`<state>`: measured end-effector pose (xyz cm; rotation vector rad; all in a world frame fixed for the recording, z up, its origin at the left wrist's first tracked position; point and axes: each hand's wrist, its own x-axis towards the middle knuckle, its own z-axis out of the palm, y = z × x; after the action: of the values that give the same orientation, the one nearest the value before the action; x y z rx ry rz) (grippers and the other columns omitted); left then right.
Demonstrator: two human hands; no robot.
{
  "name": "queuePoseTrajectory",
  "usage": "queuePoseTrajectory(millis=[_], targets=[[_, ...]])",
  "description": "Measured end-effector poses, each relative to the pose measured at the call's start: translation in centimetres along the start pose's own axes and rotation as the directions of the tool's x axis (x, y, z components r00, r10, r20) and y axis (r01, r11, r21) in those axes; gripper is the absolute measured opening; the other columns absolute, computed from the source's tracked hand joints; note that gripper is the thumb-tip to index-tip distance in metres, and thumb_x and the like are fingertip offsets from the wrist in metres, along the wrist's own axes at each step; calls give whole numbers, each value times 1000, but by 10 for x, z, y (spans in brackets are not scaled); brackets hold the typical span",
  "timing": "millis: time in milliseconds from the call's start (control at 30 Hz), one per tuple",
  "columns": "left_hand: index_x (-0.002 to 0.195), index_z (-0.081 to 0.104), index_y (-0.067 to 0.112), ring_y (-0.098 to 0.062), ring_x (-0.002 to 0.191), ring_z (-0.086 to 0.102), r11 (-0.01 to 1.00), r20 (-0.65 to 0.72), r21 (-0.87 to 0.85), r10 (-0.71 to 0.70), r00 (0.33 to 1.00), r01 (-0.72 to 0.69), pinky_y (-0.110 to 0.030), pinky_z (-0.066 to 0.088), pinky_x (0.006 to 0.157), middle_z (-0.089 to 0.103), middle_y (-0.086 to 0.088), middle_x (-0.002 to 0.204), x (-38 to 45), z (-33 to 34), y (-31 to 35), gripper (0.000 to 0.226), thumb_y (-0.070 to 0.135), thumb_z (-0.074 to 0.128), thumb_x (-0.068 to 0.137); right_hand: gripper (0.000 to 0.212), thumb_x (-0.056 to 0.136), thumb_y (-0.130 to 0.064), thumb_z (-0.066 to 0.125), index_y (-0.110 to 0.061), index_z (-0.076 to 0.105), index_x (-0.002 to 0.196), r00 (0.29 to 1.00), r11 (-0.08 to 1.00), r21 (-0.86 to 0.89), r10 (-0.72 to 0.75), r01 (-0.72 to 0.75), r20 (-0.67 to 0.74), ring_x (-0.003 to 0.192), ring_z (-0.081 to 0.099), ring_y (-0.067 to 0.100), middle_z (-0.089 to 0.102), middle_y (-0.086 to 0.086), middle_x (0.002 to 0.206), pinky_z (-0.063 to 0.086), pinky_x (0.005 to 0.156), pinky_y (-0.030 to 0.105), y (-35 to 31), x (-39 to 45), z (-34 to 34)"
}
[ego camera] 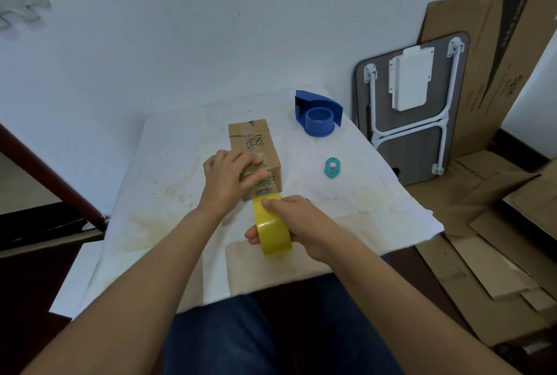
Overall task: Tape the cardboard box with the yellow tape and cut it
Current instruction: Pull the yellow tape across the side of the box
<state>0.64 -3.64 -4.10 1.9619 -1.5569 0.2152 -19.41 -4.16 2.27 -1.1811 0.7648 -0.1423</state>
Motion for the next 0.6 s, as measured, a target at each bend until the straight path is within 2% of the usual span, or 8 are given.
queuePoseTrajectory(millis=[167,267,333,467,600], targets=[[102,68,25,-25,114,49,994,16,83,70,997,-71,-40,26,96,64,6,105,1,-1,-4,46,62,48,83,32,101,-29,42,-8,51,124,999,1000,9,19,-19,30,81,73,28,74,23,101,57,58,21,0,7,-6],[103,67,26,-21,127,43,982,5,146,120,993,-120,-45,25,102,66,5,114,0,1,-8,40,58,53,84,33,101,-31,43,-8,52,122,999,1000,9,29,-29,32,77,74,27,75,22,99,57,59,21,0,11,-7],[109,67,26,-20,132,43,983,24,126,130,991,-132,-46,22,108,66,5,122,-2,2,-12,42,58,53,84,33,101,-33,42,-8,54,120,999,1000,2,23,-23,25,76,74,27,75,22,98,57,58,21,-1,13,-8],[118,66,27,-18,132,47,990,76,42,133,988,-136,-47,18,114,64,7,129,-4,-2,-18,49,59,51,83,41,102,-37,41,-5,54,124,1000,1000,-2,1,-1,7,81,73,30,74,23,100,58,63,24,-1,17,-10],[118,67,26,-19,130,49,992,76,24,120,990,-122,-49,24,113,65,6,129,-4,0,-17,49,56,53,83,41,101,-39,40,-7,52,125,1000,1000,-7,11,-11,0,81,74,30,75,22,97,59,63,25,-1,20,-10]])
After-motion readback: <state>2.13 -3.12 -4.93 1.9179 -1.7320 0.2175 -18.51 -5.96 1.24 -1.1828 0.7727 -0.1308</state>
